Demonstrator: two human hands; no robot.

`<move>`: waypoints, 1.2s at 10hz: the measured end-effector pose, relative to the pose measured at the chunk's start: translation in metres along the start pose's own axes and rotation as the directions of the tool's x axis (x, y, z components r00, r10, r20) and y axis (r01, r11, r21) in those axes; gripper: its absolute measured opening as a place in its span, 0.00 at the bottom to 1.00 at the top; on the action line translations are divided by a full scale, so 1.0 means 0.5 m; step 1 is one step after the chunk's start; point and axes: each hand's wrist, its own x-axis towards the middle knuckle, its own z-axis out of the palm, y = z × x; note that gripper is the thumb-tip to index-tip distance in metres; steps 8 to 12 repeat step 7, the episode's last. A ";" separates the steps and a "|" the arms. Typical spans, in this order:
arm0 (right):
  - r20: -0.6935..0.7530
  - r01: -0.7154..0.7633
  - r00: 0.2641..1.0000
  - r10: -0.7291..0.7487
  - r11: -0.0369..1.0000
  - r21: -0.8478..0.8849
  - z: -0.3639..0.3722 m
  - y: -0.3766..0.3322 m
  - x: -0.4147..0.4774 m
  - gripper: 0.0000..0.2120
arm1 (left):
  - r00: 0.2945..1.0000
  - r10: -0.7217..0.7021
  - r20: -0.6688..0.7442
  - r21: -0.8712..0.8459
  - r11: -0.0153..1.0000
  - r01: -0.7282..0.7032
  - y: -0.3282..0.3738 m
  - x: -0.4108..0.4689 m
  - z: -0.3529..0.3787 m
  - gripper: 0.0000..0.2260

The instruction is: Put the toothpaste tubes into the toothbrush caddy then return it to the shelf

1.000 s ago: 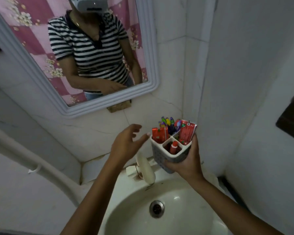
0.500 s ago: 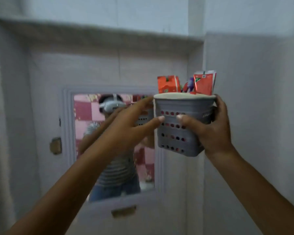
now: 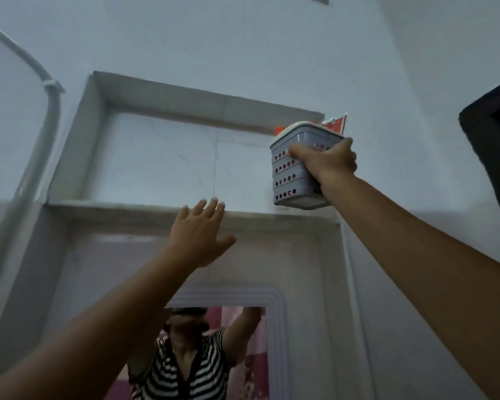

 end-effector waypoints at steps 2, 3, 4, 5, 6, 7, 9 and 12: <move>-0.002 -0.042 0.999 0.043 0.958 -0.283 0.060 0.081 0.029 0.67 | 0.996 0.000 -0.087 -0.068 0.998 -0.006 -0.001 -0.008 0.019 0.33; 0.020 0.084 0.996 -0.083 0.923 -0.375 0.077 0.137 0.046 0.62 | 0.992 0.009 -0.127 -0.081 0.997 -0.020 -0.004 -0.008 0.034 0.33; 0.062 0.173 0.985 -0.162 0.880 -0.443 0.094 0.180 0.054 0.55 | 0.987 0.014 -0.158 -0.095 0.995 -0.029 -0.007 -0.008 0.049 0.34; 0.086 0.187 0.982 -0.166 0.860 -0.475 0.104 0.202 0.058 0.53 | 0.990 0.004 -0.139 -0.109 0.994 -0.020 -0.012 -0.003 0.048 0.34; 0.147 0.196 0.979 -0.141 0.849 -0.491 0.086 0.202 0.031 0.50 | 0.994 0.021 -0.108 -0.098 0.995 -0.032 -0.008 -0.009 0.046 0.34; 0.202 0.291 0.954 -0.222 0.849 -0.441 0.087 0.199 -0.018 0.43 | 0.997 0.011 -0.079 -0.041 0.999 -0.014 -0.007 -0.017 0.017 0.35; 0.202 0.291 0.954 -0.222 0.849 -0.441 0.087 0.199 -0.018 0.43 | 0.997 0.011 -0.079 -0.041 0.999 -0.014 -0.007 -0.017 0.017 0.35; 0.202 0.291 0.954 -0.222 0.849 -0.441 0.087 0.199 -0.018 0.43 | 0.997 0.011 -0.079 -0.041 0.999 -0.014 -0.007 -0.017 0.017 0.35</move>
